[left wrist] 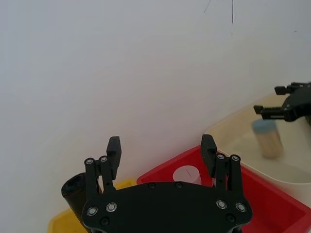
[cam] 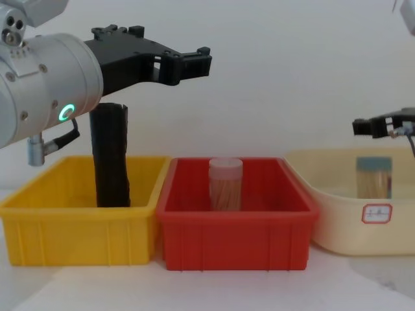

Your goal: Pick up the garbage bag with the one hand and transfer it to the other hand.

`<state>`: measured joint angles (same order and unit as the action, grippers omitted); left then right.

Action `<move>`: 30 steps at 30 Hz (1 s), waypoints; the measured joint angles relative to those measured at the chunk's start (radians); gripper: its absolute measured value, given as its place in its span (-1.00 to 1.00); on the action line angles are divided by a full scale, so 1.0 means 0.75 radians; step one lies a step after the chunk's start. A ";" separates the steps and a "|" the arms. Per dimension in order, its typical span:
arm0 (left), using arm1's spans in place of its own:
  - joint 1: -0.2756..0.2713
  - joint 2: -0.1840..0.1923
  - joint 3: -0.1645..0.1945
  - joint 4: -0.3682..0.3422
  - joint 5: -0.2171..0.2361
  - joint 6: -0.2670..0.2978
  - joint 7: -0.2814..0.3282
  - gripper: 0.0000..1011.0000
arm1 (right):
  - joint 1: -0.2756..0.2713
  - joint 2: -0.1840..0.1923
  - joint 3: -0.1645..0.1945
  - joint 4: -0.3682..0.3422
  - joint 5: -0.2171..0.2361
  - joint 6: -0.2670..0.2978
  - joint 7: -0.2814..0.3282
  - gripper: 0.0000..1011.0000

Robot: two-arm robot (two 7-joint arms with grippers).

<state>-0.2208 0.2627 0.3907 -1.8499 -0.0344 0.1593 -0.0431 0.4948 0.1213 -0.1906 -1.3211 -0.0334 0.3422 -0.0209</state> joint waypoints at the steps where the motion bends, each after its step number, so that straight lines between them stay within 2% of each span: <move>1: 0.000 0.000 0.000 0.000 0.000 0.000 0.000 0.98 | -0.001 0.000 -0.001 0.003 -0.001 0.004 0.003 0.67; 3: 0.000 0.000 0.000 0.000 0.000 0.000 0.000 0.98 | -0.006 0.001 -0.002 0.013 -0.004 0.010 0.010 0.74; 5: 0.000 0.000 0.000 0.000 0.000 0.000 0.000 0.98 | -0.009 0.000 -0.003 0.021 -0.006 0.017 0.016 0.89; 8: 0.000 0.000 0.000 0.000 0.000 0.000 0.000 0.98 | -0.012 0.000 -0.003 0.026 -0.008 0.018 0.021 0.98; 19: 0.000 0.000 0.000 0.000 0.000 0.000 0.000 0.98 | -0.025 -0.003 0.006 0.006 -0.001 0.000 0.064 0.98; 30: 0.000 0.000 0.000 0.000 0.000 0.000 0.000 0.98 | -0.096 0.012 0.022 -0.161 0.073 -0.010 0.190 0.98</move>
<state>-0.2208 0.2627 0.3907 -1.8498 -0.0343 0.1593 -0.0431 0.4231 0.1307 -0.1743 -1.4416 0.0215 0.3348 0.1218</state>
